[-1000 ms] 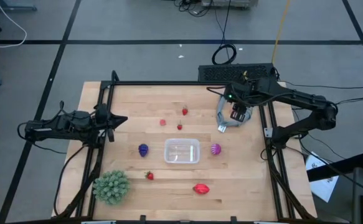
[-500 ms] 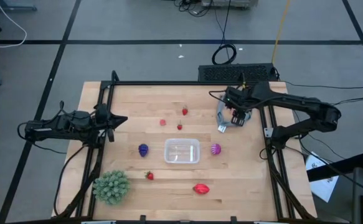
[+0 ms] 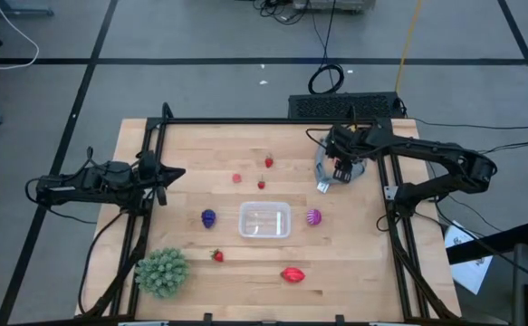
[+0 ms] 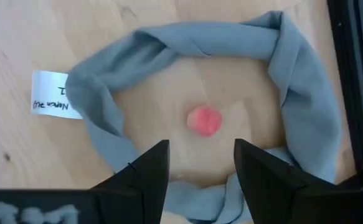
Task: Pick and placing Produce into tupperware
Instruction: Put the right peach into the bin
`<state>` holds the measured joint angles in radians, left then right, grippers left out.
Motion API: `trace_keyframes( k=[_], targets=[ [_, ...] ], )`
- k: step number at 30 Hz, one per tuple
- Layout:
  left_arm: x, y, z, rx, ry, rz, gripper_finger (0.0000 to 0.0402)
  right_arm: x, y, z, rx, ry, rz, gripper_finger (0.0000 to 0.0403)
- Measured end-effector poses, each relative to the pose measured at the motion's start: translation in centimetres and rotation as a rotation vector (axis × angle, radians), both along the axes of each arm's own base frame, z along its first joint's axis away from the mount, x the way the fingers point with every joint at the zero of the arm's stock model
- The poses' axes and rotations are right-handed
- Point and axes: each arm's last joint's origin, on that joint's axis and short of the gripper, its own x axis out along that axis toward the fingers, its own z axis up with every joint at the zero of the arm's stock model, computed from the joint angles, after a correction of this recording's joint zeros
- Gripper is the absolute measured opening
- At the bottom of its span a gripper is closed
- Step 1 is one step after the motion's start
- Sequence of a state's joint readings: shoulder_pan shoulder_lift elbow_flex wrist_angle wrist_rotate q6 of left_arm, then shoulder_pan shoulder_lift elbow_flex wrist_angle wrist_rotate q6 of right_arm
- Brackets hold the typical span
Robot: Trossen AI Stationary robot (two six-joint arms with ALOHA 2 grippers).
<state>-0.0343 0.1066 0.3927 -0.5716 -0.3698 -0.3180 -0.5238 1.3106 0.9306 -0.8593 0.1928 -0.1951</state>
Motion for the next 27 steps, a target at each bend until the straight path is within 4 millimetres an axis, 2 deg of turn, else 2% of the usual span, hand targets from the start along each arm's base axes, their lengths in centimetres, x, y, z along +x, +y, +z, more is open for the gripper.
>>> trace_keyframes(
  k=[9,20,27],
  targets=[
    [0.0,0.0,0.0,0.000,0.000,0.000,0.0010,-0.2,-0.9,0.0,0.026,-0.045,-0.020,0.0171],
    [0.0,0.0,0.0,0.000,0.000,0.000,0.0010,0.6,-1.3,-1.7,0.100,0.000,-0.007,0.0171],
    [0.0,0.0,0.0,0.000,0.000,0.000,0.0010,0.6,-1.8,-2.0,0.100,0.003,-0.017,0.0171]
  ],
)
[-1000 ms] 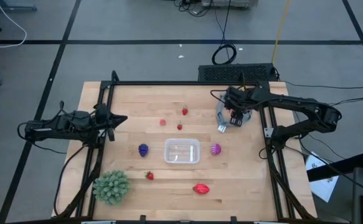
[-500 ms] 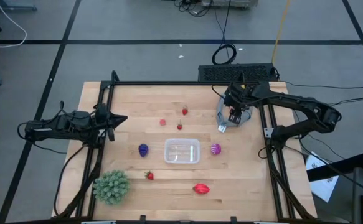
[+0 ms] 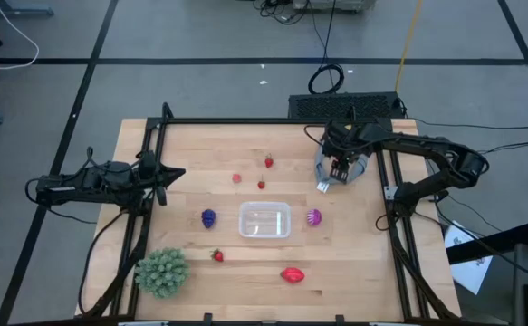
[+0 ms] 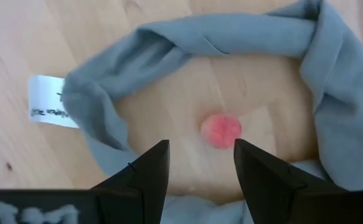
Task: Pick and placing Produce into tupperware
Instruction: Put the right peach into the bin
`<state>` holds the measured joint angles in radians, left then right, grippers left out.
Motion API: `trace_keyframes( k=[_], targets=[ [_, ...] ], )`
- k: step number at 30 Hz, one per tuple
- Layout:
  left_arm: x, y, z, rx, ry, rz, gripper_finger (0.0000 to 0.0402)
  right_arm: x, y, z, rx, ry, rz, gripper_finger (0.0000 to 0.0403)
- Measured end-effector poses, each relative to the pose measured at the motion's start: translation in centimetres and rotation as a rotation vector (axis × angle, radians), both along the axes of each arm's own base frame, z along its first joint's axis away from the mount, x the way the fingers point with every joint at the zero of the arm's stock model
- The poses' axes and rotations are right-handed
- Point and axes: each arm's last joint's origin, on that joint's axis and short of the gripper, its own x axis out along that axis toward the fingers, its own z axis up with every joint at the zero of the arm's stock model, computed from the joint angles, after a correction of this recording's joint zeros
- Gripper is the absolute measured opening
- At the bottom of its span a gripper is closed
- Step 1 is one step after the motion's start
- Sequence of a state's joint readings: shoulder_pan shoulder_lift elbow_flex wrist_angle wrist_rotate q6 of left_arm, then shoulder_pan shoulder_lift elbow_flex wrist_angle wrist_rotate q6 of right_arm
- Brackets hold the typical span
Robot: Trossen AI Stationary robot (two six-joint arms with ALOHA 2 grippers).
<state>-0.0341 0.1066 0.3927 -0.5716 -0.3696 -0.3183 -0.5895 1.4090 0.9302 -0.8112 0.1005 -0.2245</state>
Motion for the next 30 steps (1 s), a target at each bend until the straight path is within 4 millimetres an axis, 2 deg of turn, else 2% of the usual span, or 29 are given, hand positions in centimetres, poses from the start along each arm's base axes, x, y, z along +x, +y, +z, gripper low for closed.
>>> trace_keyframes(
  k=[9,18,24,30],
  targets=[
    [0.0,0.0,0.0,0.000,0.000,0.000,0.0010,-0.1,-0.1,0.0,0.002,0.000,-0.009,0.0175],
    [0.0,0.0,0.0,0.000,0.000,0.000,0.0010,-0.1,-0.1,0.0,0.002,0.000,-0.009,0.0223],
    [0.0,0.0,0.0,0.000,0.000,0.000,0.0010,-0.1,-0.1,0.0,0.002,-0.001,-0.009,0.0233],
    [0.0,0.0,0.0,0.000,0.001,0.000,0.0010,-0.7,0.3,-1.6,0.010,0.012,-0.009,0.0233]
  ],
)
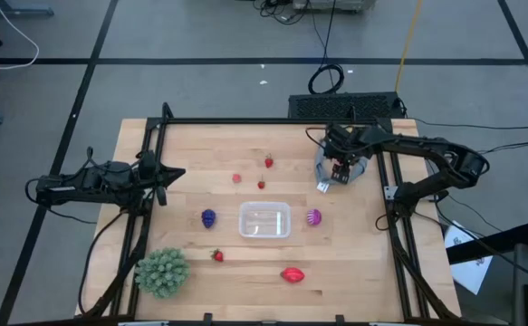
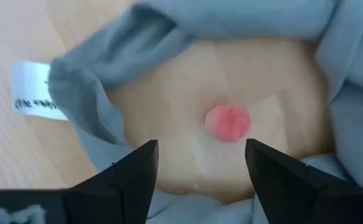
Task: Pick and placing Produce into tupperware
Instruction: Put the right peach into the bin
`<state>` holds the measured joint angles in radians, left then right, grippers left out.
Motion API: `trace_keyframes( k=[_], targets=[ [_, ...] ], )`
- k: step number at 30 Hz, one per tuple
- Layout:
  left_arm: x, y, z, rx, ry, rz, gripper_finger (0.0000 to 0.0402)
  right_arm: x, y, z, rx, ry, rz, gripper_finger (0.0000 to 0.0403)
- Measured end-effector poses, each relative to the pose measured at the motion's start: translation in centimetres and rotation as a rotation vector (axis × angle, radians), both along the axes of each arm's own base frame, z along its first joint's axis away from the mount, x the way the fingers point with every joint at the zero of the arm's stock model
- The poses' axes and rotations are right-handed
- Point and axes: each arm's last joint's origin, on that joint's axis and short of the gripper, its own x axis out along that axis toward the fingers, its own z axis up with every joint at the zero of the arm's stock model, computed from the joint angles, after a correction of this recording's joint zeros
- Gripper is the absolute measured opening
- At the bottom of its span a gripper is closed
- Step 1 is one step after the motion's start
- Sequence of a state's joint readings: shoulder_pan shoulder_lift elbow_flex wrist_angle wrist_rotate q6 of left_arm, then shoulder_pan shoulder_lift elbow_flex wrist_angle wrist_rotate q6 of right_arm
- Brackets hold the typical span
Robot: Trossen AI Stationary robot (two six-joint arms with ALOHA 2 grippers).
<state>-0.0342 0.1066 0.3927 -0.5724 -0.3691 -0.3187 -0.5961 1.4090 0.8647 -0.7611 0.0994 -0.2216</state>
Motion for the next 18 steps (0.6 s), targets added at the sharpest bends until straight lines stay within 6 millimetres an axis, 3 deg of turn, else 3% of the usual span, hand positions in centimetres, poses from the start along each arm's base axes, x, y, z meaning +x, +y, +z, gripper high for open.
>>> trace_keyframes(
  k=[5,18],
  targets=[
    [0.00,0.00,0.00,0.000,0.000,0.000,0.0010,-0.23,0.16,-1.04,-0.010,-0.012,0.007,0.0233],
    [0.00,0.00,0.00,-0.005,-0.002,0.001,0.0010,-0.01,-0.01,-1.06,-0.033,-0.035,0.025,0.0229]
  ],
)
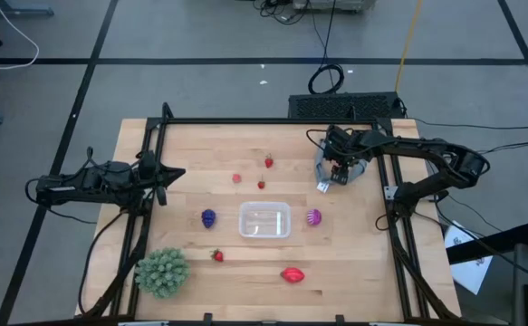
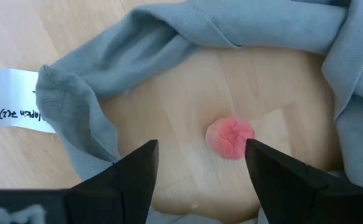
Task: Pick and placing Produce into tupperware
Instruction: Put the right peach into the bin
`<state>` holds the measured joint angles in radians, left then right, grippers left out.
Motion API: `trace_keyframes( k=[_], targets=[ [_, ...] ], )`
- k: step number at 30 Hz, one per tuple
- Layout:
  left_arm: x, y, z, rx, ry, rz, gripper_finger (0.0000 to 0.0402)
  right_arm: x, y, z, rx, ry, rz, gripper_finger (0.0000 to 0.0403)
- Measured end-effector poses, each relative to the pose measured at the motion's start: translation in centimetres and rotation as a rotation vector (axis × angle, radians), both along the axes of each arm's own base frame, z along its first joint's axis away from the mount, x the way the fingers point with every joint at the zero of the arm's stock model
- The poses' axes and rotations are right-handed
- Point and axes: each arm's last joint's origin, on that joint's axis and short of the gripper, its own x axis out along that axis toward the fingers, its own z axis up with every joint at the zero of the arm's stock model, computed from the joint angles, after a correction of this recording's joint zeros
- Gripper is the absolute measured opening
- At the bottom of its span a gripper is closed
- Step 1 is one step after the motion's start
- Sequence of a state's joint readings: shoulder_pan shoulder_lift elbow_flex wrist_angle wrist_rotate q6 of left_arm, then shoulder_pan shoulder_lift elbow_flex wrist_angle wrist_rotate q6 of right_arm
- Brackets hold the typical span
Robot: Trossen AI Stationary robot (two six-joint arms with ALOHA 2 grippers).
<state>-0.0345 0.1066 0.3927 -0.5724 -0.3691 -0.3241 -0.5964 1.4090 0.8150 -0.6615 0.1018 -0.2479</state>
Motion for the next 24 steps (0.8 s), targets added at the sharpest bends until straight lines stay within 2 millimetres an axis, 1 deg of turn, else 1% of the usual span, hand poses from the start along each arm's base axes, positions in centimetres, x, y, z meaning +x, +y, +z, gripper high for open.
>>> trace_keyframes(
  k=[4,12,24],
  targets=[
    [0.0,0.0,0.0,0.000,0.000,0.000,0.0010,-0.1,-0.3,0.0,-0.007,-0.009,-0.012,0.0221],
    [0.0,0.0,0.0,0.000,0.000,0.000,0.0010,-0.6,-1.2,0.0,-0.018,-0.015,-0.040,0.0220],
    [0.0,0.0,0.0,0.001,0.000,-0.001,0.0010,-1.3,-1.1,-1.5,-0.030,-0.027,-0.042,0.0220]
  ],
)
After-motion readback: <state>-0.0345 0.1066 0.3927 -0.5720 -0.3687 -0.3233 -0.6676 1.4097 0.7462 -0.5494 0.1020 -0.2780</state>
